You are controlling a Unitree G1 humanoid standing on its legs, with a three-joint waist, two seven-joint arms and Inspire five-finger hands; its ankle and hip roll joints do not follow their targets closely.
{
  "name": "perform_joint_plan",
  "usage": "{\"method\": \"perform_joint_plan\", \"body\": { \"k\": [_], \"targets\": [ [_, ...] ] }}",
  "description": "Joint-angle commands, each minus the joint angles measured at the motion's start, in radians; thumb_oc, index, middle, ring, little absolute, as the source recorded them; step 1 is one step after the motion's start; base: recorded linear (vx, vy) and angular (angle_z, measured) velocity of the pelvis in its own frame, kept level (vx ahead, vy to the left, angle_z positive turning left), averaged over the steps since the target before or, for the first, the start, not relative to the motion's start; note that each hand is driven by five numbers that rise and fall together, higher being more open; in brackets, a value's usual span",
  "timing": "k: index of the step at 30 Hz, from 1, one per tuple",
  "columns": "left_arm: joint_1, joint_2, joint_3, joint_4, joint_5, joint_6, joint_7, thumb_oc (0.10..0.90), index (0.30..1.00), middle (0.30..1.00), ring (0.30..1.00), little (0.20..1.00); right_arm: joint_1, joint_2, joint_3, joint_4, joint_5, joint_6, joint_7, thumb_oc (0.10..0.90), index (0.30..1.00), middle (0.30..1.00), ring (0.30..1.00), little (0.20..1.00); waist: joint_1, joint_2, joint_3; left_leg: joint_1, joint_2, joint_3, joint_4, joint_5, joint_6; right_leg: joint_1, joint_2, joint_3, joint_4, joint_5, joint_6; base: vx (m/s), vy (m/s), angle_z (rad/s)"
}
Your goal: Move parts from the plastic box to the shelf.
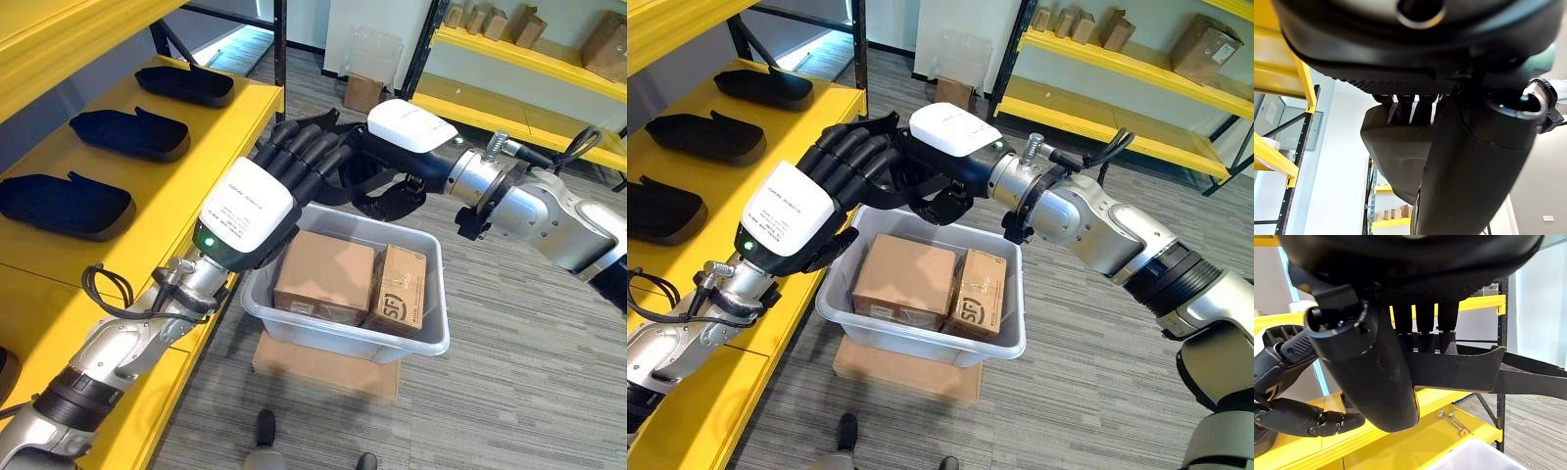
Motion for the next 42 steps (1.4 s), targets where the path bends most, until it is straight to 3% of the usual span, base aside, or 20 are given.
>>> {"method": "perform_joint_plan", "body": {
  "k": [1, 16, 17, 18, 19, 33, 42],
  "targets": [
    [-0.082, -0.036, 0.035, 0.061, 0.011, 0.052, 0.061, 0.9, 1.0, 1.0, 1.0, 1.0, -0.126, 0.085, -0.122, -0.008, 0.105, -0.06, -0.076, 0.4, 0.3, 0.3, 0.3, 0.3, -0.013, -0.033, -0.143, 0.133, 0.063, 0.031, -0.011, -0.183, -0.04, -0.037, -0.047, 0.091, 0.06, -0.004, 0.051, 0.0, 0.0, 0.0],
    [-0.189, -0.03, -0.058, 0.115, 0.058, 0.067, 0.032, 0.9, 1.0, 1.0, 1.0, 1.0, -0.145, 0.142, -0.117, 0.0, 0.117, -0.051, -0.063, 0.4, 0.3, 0.3, 0.3, 0.3, -0.028, -0.027, -0.148, 0.143, 0.062, 0.039, -0.011, -0.189, -0.037, -0.034, -0.045, 0.102, 0.059, -0.008, 0.05, 0.0, 0.0, 0.0],
    [-0.192, -0.03, -0.06, 0.117, 0.058, 0.067, 0.033, 0.631, 0.624, 0.624, 0.624, 0.624, -0.146, 0.142, -0.117, 0.0, 0.117, -0.051, -0.063, 0.4, 0.3, 0.3, 0.3, 0.3, -0.028, -0.028, -0.147, 0.143, 0.063, 0.039, -0.011, -0.189, -0.037, -0.034, -0.045, 0.102, 0.059, -0.008, 0.05, 0.0, 0.0, 0.0],
    [-0.197, -0.029, -0.067, 0.123, 0.059, 0.068, 0.029, 0.461, 0.385, 0.385, 0.385, 0.385, -0.148, 0.146, -0.115, 0.004, 0.118, -0.051, -0.062, 0.4, 0.3, 0.3, 0.3, 0.3, -0.03, -0.026, -0.148, 0.144, 0.063, 0.04, -0.011, -0.189, -0.037, -0.033, -0.045, 0.103, 0.059, -0.008, 0.05, 0.0, 0.0, 0.0],
    [-0.213, -0.026, -0.08, 0.133, 0.061, 0.068, 0.026, 0.4, 0.3, 0.3, 0.3, 0.3, -0.152, 0.153, -0.115, 0.008, 0.121, -0.051, -0.062, 0.4, 0.3, 0.3, 0.3, 0.3, -0.032, -0.024, -0.148, 0.145, 0.062, 0.041, -0.011, -0.189, -0.037, -0.033, -0.045, 0.104, 0.06, -0.009, 0.05, 0.0, 0.0, 0.0],
    [-0.339, 0.005, -0.199, 0.186, 0.07, 0.058, -0.002, 0.4, 0.3, 0.3, 0.3, 0.3, -0.18, 0.207, -0.106, 0.024, 0.127, -0.052, -0.065, 0.4, 0.3, 0.3, 0.3, 0.3, -0.048, -0.014, -0.154, 0.161, 0.061, 0.052, -0.011, -0.195, -0.035, -0.03, -0.041, 0.121, 0.063, -0.014, 0.047, 0.01, 0.001, -0.04],
    [-0.34, -0.008, -0.204, 0.202, 0.07, 0.062, 0.005, 0.4, 0.3, 0.3, 0.3, 0.3, -0.19, 0.227, -0.106, 0.032, 0.119, -0.053, -0.074, 0.4, 0.3, 0.3, 0.3, 0.3, -0.053, -0.009, -0.159, 0.167, 0.062, 0.055, -0.011, -0.198, -0.034, -0.029, -0.042, 0.125, 0.067, -0.016, 0.046, 0.0, 0.0, 0.0]
  ]
}}
